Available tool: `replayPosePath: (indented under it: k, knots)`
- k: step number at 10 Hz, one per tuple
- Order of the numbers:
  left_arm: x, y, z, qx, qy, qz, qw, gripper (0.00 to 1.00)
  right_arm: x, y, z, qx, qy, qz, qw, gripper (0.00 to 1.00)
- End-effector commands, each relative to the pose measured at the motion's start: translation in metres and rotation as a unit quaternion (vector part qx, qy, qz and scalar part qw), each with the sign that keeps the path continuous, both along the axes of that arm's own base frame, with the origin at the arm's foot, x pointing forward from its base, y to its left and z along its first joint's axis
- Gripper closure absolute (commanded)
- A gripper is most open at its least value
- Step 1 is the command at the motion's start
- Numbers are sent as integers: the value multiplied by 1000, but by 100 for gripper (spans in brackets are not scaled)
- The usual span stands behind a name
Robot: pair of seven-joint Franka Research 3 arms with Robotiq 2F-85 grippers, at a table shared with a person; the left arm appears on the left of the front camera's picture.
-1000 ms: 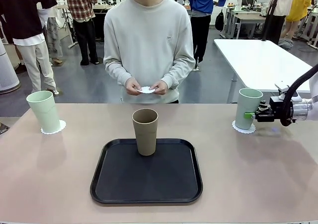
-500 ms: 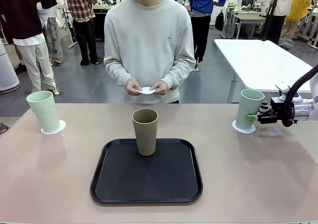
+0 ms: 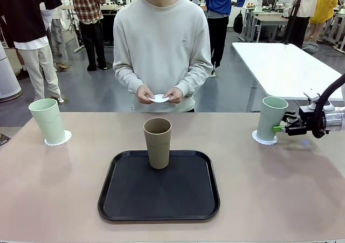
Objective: Place coasters on the table and set cups on them.
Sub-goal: Take one Reusable plastic cup from the Flat Tray and place it on a coaster set by the human.
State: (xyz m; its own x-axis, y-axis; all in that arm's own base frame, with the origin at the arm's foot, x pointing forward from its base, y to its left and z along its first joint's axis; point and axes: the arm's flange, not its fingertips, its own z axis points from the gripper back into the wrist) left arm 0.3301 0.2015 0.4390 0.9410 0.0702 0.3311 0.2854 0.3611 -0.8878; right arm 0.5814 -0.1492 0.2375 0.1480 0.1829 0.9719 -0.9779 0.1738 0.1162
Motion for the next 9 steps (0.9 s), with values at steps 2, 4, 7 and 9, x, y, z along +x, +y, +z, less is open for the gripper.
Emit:
replayPosePath:
  k: [2, 4, 7, 9]
  knots:
    - [0, 1, 2, -5, -2, 4, 1000, 0, -2, -10, 9, -20, 13, -8, 1000, 0]
    - [0, 1, 2, -5, -2, 4, 1000, 0, -3, -22, 9, -22, 15, -24, 999, 0]
    - [0, 1, 2, -5, -2, 4, 1000, 0, -20, -41, 25, -68, 28, -58, 996, 0]
    - [0, 1, 2, -5, -2, 4, 1000, 0, -45, -39, 57, -126, 67, -107, 984, 0]
